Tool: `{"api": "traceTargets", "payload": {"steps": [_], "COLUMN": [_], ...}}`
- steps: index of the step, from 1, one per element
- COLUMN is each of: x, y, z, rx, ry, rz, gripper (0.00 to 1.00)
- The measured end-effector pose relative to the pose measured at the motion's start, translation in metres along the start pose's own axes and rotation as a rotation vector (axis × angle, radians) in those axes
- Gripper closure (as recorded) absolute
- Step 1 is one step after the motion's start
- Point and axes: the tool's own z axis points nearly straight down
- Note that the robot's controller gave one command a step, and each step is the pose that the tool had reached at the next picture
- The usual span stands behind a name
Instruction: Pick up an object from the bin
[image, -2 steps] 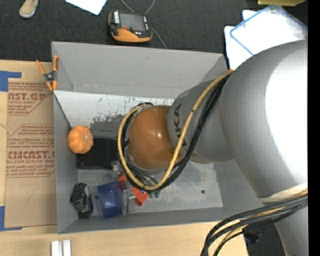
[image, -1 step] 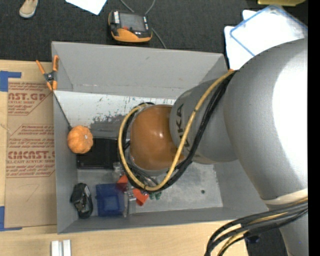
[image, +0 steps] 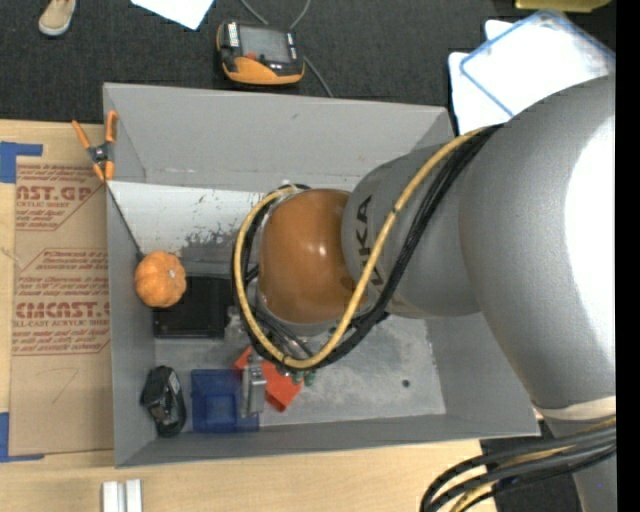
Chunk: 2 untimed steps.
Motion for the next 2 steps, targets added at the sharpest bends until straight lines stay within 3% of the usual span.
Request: {"api": "traceTargets", "payload": {"steps": [1,2], "x": [-0.0155,-0.0154], "y": [-0.0246,-0.0245], "z": [-0.0389,-0.0389], "rx": [-0.001,-0.001], "ry": [0.000,0.001], "rz": [-0.231,-0.232], "gripper": [1.00,1.00]}}
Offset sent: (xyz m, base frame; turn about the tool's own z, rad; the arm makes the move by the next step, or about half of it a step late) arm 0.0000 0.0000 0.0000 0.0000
